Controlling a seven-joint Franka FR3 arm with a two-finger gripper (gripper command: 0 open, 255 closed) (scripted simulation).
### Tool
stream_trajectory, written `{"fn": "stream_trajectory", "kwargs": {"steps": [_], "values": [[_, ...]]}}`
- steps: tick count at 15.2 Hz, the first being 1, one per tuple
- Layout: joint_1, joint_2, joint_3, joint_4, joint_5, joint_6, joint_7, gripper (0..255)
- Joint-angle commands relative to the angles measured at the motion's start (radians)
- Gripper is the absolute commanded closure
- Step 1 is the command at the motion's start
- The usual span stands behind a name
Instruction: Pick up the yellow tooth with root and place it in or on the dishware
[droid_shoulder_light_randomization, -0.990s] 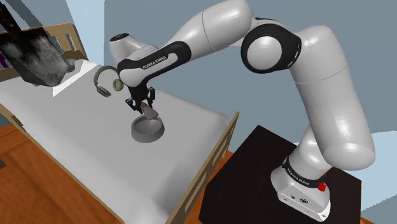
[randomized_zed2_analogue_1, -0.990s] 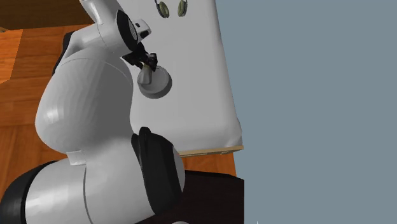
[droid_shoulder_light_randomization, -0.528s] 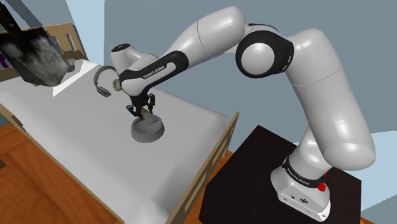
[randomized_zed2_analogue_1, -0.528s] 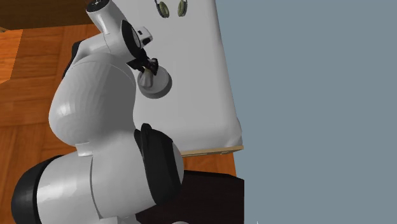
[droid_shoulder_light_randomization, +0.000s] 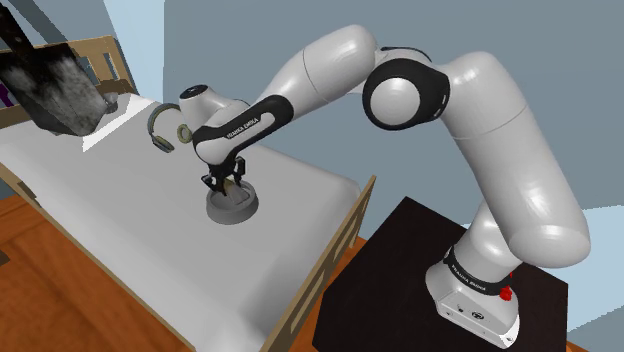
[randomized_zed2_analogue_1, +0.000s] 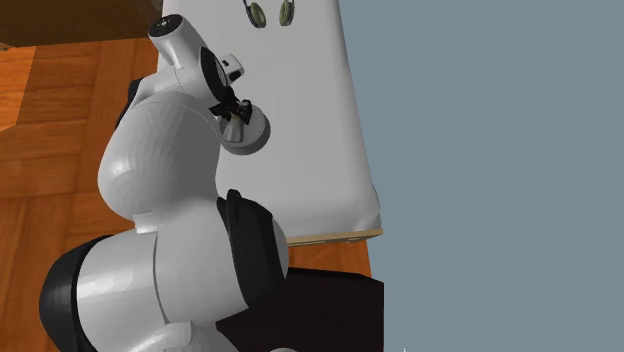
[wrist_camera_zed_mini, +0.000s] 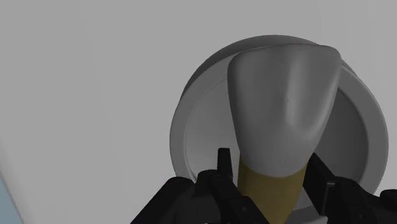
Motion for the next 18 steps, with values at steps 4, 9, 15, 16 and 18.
{"fn": "stream_trajectory", "kwargs": {"steps": [4,9,15,16,18], "values": [[0.0,0.003,0.0,0.003,0.0,0.001,0.0,255],[0.0,0.003,0.0,0.002,0.0,0.001,0.0,0],[0.006,-0.059,0.008,0.029,0.01,-0.087,-0.006,0],[0.006,-0.059,0.008,0.029,0.01,-0.087,-0.006,0],[0.006,-0.059,0.008,0.029,0.01,-0.087,-0.006,0]]}}
